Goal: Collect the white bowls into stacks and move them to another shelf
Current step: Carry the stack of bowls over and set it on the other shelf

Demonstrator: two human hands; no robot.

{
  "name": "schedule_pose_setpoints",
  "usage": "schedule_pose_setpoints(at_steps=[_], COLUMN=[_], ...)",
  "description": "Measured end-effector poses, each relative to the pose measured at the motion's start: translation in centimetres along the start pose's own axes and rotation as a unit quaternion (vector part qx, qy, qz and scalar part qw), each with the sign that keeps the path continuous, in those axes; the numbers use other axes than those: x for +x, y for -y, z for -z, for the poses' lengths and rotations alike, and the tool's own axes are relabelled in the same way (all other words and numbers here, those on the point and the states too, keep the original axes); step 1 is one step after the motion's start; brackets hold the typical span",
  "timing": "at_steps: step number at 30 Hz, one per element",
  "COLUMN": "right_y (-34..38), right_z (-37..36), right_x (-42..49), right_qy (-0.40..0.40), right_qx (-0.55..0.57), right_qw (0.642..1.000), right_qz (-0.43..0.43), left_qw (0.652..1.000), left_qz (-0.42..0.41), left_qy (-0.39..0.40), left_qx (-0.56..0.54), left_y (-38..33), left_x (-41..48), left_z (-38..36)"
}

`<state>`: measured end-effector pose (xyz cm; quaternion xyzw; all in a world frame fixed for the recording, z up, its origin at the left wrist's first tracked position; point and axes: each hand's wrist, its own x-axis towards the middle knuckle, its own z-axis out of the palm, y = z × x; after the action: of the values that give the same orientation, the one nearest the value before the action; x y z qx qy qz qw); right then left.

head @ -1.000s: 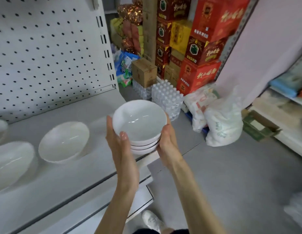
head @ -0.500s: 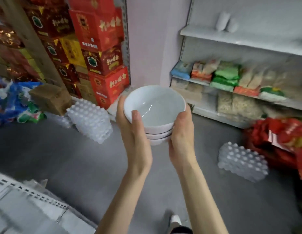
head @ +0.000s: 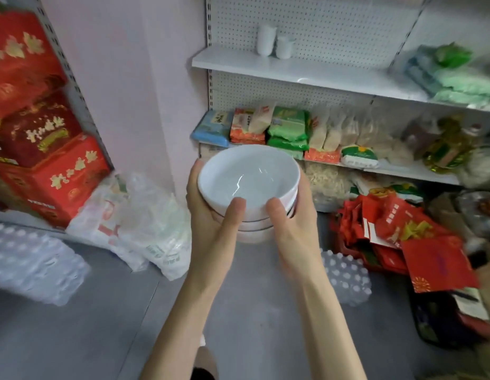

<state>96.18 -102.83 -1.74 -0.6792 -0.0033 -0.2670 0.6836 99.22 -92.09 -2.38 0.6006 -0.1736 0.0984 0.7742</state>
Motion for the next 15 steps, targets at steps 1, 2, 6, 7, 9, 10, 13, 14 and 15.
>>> schedule_pose_setpoints(at_steps=[1,2,6,7,9,10,13,14,15], right_y=[-1.1,-2.1,-7.2,-8.3,-10.0,-10.5,-11.4,-11.7,-12.1], right_z=[0.3,0.6,1.2,1.3,1.5,1.7,2.5,3.0,3.5], right_x=[2.1,4.3,14.3,17.2,23.3,26.1,33.8,35.8,37.8], right_qy=[-0.013,-0.027,-0.087,-0.097,-0.11,-0.117,-0.144,-0.15,-0.158], right_qx=[-0.002,-0.003,-0.028,-0.031,-0.034,-0.036,-0.054,-0.056,-0.059], right_qw=[1.0,1.0,0.996,0.995,0.993,0.992,0.988,0.987,0.985], right_qz=[-0.001,-0.002,0.003,0.002,0.006,0.007,0.019,0.022,0.024], left_qw=[1.0,0.999,0.998,0.998,0.997,0.995,0.99,0.989,0.988], left_qz=[0.003,0.009,0.009,0.006,0.008,0.011,0.008,0.007,0.004], left_qy=[0.016,0.028,0.056,0.059,0.075,0.09,0.128,0.136,0.143], left_qx=[-0.008,-0.017,-0.031,-0.028,-0.028,-0.035,-0.059,-0.058,-0.051], left_y=[1.3,2.7,8.7,10.0,12.2,13.1,14.8,15.4,16.2], left_x=[2.0,4.0,14.0,16.8,22.9,25.9,33.9,36.1,38.0], left_z=[-0.7,-1.3,-4.3,-5.2,-7.0,-7.9,-10.9,-12.0,-13.2])
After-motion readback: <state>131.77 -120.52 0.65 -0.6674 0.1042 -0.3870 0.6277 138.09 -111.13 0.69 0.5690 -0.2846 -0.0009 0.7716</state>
